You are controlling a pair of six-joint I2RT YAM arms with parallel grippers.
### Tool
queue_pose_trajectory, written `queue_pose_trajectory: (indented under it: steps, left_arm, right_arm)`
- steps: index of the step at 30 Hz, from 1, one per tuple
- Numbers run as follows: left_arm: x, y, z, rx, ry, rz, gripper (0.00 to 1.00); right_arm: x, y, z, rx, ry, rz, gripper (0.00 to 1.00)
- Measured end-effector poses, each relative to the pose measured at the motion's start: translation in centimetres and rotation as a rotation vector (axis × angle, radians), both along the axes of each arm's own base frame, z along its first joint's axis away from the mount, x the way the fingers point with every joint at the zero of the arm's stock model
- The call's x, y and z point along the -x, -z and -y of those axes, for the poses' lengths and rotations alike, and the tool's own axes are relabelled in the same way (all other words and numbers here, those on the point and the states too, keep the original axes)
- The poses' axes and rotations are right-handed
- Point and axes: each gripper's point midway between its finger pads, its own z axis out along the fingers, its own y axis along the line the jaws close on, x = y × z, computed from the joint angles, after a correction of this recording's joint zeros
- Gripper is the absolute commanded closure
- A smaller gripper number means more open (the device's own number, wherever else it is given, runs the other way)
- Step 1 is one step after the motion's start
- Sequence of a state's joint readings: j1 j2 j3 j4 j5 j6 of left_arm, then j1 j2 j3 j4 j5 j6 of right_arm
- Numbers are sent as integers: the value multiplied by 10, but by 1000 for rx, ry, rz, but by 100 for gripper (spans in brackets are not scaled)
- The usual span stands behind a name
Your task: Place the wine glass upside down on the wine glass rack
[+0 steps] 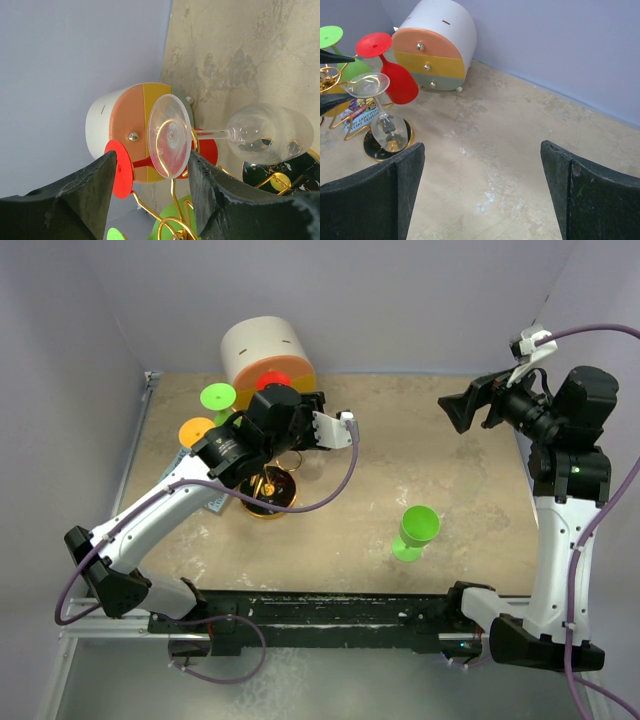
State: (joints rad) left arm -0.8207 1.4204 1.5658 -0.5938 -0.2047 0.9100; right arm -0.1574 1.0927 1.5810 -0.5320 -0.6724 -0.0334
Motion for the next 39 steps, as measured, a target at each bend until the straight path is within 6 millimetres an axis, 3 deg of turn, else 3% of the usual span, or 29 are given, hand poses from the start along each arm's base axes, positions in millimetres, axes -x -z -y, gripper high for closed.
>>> queue_pose_trajectory:
  steps: [39]
  left_arm:
    - [15,-2,2,55,20,-85,26]
  right_arm:
    - [-1,2,0,3,-1,-1,0]
